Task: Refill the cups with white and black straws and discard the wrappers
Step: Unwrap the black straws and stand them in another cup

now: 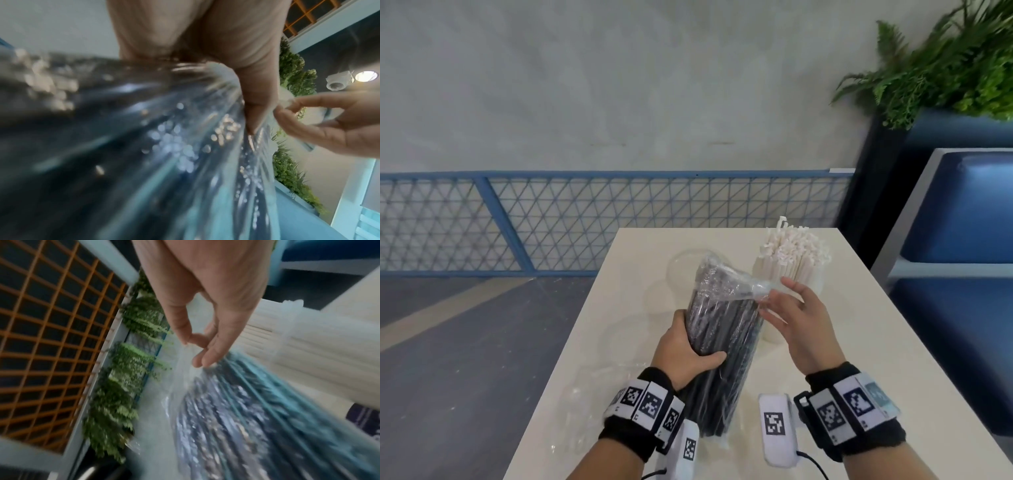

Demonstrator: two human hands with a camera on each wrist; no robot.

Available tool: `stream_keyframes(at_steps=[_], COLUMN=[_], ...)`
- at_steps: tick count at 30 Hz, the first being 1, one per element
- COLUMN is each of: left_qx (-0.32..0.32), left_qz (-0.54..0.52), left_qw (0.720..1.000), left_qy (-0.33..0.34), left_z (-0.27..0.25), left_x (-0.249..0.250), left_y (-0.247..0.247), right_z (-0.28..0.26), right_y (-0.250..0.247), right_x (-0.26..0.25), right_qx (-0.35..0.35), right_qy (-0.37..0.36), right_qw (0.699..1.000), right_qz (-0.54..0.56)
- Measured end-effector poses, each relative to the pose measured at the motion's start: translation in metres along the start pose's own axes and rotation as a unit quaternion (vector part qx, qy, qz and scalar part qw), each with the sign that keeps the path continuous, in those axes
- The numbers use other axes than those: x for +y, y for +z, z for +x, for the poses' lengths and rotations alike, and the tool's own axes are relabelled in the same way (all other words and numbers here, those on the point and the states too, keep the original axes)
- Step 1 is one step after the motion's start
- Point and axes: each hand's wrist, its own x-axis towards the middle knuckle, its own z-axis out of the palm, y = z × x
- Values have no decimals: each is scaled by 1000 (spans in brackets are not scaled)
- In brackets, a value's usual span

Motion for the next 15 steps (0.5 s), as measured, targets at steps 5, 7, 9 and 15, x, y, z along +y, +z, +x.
stream_keyframes(at_steps=[5, 7, 9, 15], left_qx=[7, -6, -18, -41], left_qz=[-12, -10, 0, 42], left_qw=[1000, 1000, 1000, 998], left_qy=[-6, 7, 20, 38], left_z=[6, 8, 9, 10], left_x=[4, 7, 9, 9], left_y=[-4, -6, -7, -14], right_z=[5, 7, 11, 24], right_y=[4, 3, 3, 13], right_x=[-4, 0, 3, -15], right_qx=[-30, -12, -18, 0], right_qy=[-156, -292, -390, -346], right_qw=[974, 872, 770, 845], right_qz=[-159, -393, -504, -408])
